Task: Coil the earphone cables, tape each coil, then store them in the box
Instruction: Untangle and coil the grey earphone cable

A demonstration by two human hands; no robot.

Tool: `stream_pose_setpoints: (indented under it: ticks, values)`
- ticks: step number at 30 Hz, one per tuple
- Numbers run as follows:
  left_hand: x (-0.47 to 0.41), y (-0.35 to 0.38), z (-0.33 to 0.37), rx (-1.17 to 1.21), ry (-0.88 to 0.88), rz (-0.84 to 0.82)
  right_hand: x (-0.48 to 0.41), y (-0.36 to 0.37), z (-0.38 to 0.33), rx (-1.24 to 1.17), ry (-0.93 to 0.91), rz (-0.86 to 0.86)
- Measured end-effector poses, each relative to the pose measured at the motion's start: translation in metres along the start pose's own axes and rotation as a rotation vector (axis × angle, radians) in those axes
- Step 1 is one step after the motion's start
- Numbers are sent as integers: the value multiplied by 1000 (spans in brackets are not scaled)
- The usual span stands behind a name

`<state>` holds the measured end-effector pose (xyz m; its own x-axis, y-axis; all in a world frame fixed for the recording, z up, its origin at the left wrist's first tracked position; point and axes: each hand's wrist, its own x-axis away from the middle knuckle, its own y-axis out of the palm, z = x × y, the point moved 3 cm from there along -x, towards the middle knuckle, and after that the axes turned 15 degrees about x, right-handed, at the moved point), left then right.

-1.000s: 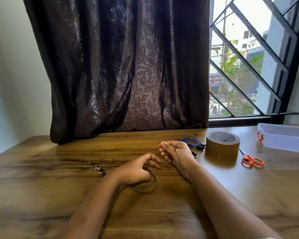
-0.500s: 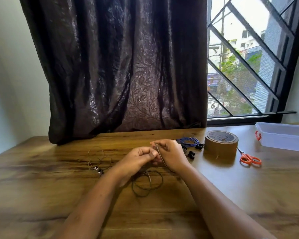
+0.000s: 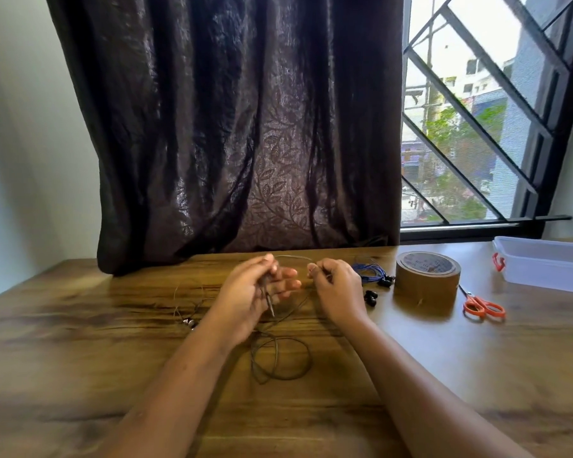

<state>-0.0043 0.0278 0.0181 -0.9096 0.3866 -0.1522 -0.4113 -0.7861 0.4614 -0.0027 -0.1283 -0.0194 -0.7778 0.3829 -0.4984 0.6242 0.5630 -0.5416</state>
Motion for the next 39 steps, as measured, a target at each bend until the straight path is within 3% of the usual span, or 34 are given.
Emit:
stream_pose_setpoints:
  ticks: [6,12,15,18,20,22,25,27,31,39]
  values:
    - [-8,-21,24,426,114,129,15,13,-20,-151,-75,-227]
    - [-10,-49,44,490,403,329,26,24,-34,51,-304,-386]
    - [-16,-60,39,225,447,381,32,27,-42,154,-412,-431]
    - [-21,-67,29,-323,448,378,33,26,-45,233,-472,-440]
    - [-24,-68,24,-759,428,290,32,21,-48,262,-531,-392]
    - [-26,-61,17,-927,312,153,29,11,-51,229,-575,-302]
    - [-18,-41,4,-711,5,-59,19,-3,-45,115,-537,-45]
    - [-12,-30,3,-564,-62,-124,12,-7,-35,3,-401,48]
    - [0,-16,14,-330,-94,-202,6,-7,-23,-46,-192,67]
    - [4,0,14,33,-57,-240,11,1,-28,43,-152,-33]
